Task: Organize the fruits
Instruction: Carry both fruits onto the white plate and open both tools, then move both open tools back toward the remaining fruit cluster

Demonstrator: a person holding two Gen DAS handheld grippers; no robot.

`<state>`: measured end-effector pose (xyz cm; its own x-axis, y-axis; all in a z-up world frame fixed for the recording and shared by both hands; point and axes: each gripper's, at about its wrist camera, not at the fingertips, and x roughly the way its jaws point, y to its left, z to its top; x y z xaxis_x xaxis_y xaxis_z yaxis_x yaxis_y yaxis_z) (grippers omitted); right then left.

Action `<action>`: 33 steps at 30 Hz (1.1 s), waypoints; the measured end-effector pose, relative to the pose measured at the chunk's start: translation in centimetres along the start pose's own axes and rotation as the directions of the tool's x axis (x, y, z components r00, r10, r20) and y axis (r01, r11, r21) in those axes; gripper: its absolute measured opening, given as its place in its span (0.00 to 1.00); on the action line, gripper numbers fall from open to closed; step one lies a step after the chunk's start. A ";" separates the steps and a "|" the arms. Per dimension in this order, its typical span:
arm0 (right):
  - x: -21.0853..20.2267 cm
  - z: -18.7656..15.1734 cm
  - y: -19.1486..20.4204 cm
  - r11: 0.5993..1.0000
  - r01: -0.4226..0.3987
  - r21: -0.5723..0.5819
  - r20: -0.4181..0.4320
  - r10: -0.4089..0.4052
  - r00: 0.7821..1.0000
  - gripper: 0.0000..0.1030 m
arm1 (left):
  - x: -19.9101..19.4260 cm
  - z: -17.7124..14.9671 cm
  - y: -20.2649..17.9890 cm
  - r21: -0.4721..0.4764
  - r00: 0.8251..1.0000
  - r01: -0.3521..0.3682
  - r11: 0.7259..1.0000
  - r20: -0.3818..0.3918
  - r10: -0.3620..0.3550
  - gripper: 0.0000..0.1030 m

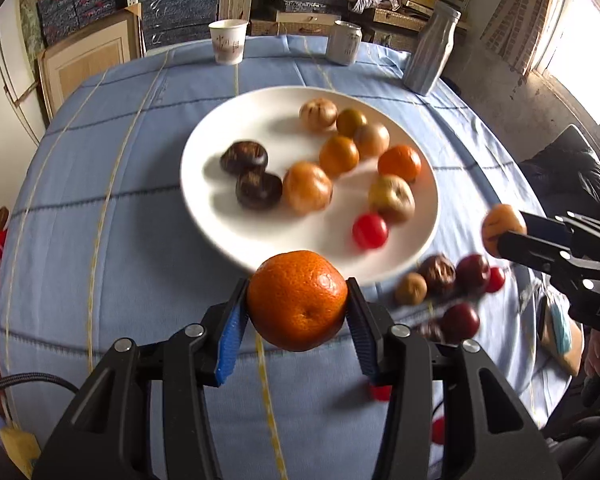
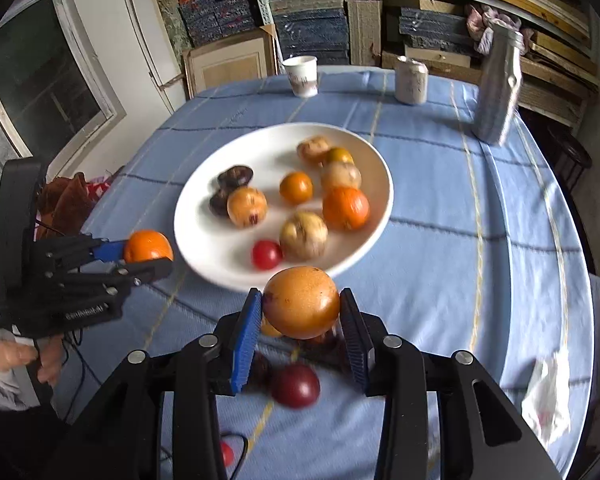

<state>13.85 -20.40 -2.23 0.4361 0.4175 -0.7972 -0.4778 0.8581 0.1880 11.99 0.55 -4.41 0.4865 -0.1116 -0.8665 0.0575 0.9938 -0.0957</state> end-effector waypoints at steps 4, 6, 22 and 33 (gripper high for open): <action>2.3 2.3 0.6 0.999 -0.026 -0.027 -0.011 0.026 1.000 0.39 | 1.5 1.5 0.6 -0.013 1.000 -0.003 1.000 -0.014 0.002 0.45; 3.7 3.4 1.1 0.998 -0.035 -0.046 -0.020 0.034 0.999 0.39 | 2.4 2.1 1.0 -0.023 1.000 0.000 1.000 -0.024 0.000 0.45; 9.9 6.2 1.0 0.997 -0.078 -0.018 -0.085 0.076 0.993 0.40 | 6.0 4.6 2.4 -0.055 0.999 0.017 0.998 -0.035 -0.019 0.65; 4.6 5.5 0.9 0.998 -0.068 -0.002 0.004 0.068 0.998 0.43 | 2.8 2.5 2.2 -0.060 1.000 -0.004 0.998 -0.010 0.003 0.73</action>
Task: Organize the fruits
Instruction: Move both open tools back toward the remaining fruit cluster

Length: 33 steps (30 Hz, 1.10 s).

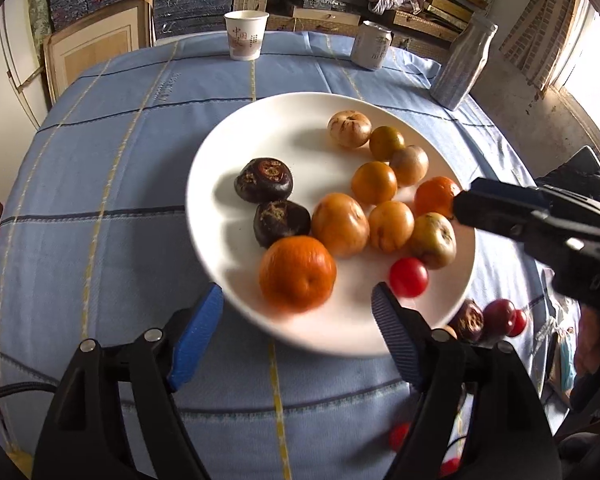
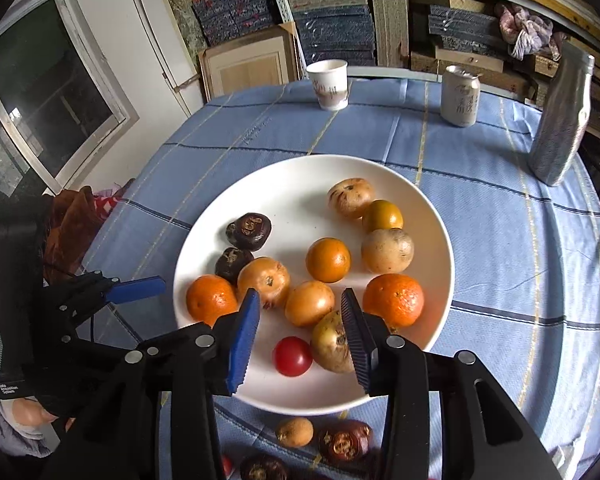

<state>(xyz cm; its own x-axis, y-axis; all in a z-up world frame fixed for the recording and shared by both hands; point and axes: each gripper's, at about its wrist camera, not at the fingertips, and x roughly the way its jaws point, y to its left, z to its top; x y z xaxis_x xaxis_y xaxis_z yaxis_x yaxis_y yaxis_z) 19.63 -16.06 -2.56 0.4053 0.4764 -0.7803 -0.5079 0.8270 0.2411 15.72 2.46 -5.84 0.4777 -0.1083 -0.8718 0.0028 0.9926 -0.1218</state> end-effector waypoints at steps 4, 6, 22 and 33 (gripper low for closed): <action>-2.3 -1.4 0.1 1.000 0.008 0.010 0.018 -0.009 1.000 0.47 | -1.1 -1.7 -0.2 0.000 1.000 0.001 1.000 -0.007 -0.001 0.74; -3.2 -2.5 0.1 1.000 0.014 0.019 0.017 -0.014 1.000 0.47 | -1.4 -2.8 -0.6 0.013 1.000 -0.003 1.000 -0.025 0.004 0.78; -7.2 -10.8 -1.4 0.989 0.067 0.131 -0.041 -0.062 0.997 0.58 | -1.5 -8.6 -4.7 0.155 0.993 0.050 0.987 -0.112 -0.033 0.81; -9.9 -14.4 -3.6 0.967 0.143 0.209 -0.065 -0.132 0.989 0.62 | 0.8 -10.5 -6.9 0.220 0.988 0.082 0.972 -0.149 -0.050 0.81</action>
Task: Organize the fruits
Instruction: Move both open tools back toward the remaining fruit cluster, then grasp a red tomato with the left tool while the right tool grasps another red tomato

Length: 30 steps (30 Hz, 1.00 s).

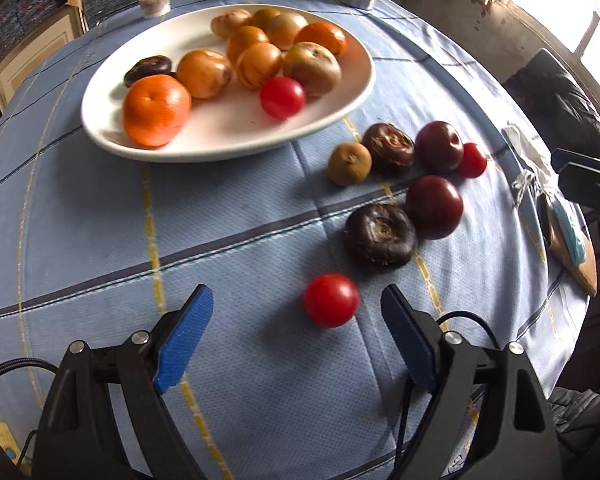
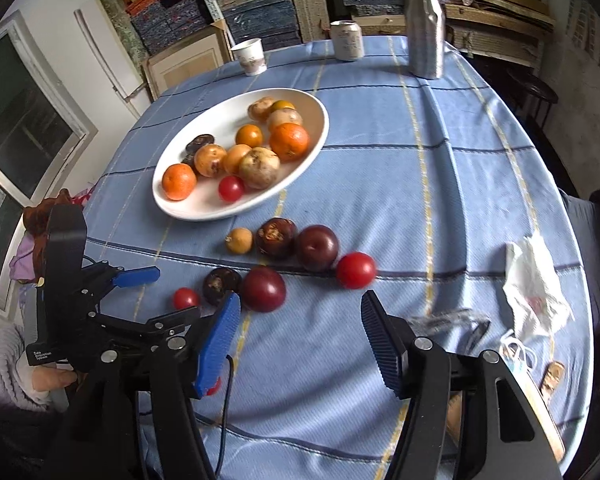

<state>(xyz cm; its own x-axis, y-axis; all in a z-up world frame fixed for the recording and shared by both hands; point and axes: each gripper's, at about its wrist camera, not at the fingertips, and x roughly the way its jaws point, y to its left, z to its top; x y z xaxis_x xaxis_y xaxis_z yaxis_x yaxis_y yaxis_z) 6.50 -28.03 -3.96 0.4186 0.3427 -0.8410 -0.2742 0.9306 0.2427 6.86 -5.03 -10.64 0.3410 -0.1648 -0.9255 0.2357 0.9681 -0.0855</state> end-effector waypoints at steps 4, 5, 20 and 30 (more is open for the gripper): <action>-0.5 -0.7 -0.8 1.000 0.018 0.024 -0.003 -0.018 1.000 0.62 | 0.3 -0.2 -0.3 0.005 1.000 0.025 1.000 0.015 -0.025 0.69; -0.6 -0.9 -0.9 0.999 0.020 0.027 -0.003 -0.020 1.000 0.62 | 0.3 -0.2 -0.3 0.006 1.000 0.023 1.000 0.020 -0.023 0.67; -0.3 -1.7 0.1 1.000 -0.007 -0.010 -0.022 0.007 1.000 0.62 | -0.5 -0.7 0.3 -0.002 0.998 0.038 0.999 0.047 -0.037 0.37; 2.0 -3.1 6.5 0.948 -0.173 -0.268 -0.123 0.145 0.982 0.62 | -2.5 -2.4 2.2 -0.045 0.997 0.002 0.999 0.077 0.001 0.36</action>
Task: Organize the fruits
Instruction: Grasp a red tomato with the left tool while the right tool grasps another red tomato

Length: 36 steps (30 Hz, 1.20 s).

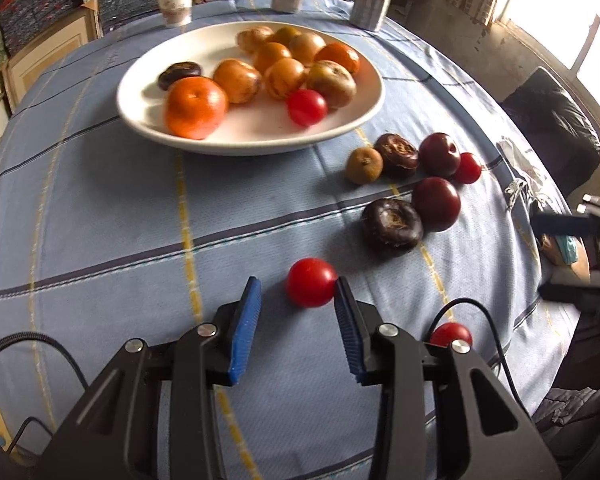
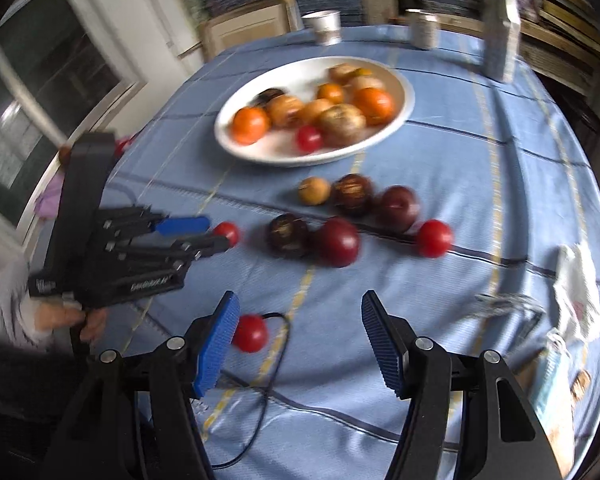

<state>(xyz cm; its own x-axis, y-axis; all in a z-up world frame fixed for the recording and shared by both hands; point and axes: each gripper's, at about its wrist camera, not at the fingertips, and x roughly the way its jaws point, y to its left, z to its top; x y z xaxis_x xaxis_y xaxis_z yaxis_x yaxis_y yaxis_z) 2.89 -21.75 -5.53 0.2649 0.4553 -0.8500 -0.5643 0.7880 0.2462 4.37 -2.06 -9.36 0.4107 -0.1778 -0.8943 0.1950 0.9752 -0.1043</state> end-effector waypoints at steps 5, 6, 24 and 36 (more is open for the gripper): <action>1.9 -0.6 2.6 0.992 -0.029 -0.122 -0.072 0.020 0.997 0.62 | -0.5 -0.9 1.2 -0.047 1.000 0.007 0.999 -0.005 -0.007 0.36; 2.1 -0.7 2.7 0.992 -0.036 -0.124 -0.080 0.026 0.996 0.62 | -0.5 -1.0 1.3 -0.053 1.000 0.005 0.999 -0.004 -0.005 0.37; 5.0 -1.6 1.5 0.993 -0.109 -0.049 -0.145 0.101 0.984 0.34 | 1.2 0.8 -0.9 -0.002 0.999 0.032 0.999 -0.024 -0.032 0.36; 7.0 -1.3 2.4 0.992 -0.109 -0.065 -0.157 0.097 0.983 0.29 | 2.6 2.0 -1.6 0.017 0.998 0.056 0.998 -0.041 -0.055 0.36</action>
<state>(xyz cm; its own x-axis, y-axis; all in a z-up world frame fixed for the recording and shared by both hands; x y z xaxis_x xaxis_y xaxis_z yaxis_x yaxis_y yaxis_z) 2.35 -17.17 -11.48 0.0830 0.4592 -0.8844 -0.6396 0.7051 0.3061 6.86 -4.31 -10.64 0.3625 -0.2261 -0.9042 0.2332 0.9613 -0.1469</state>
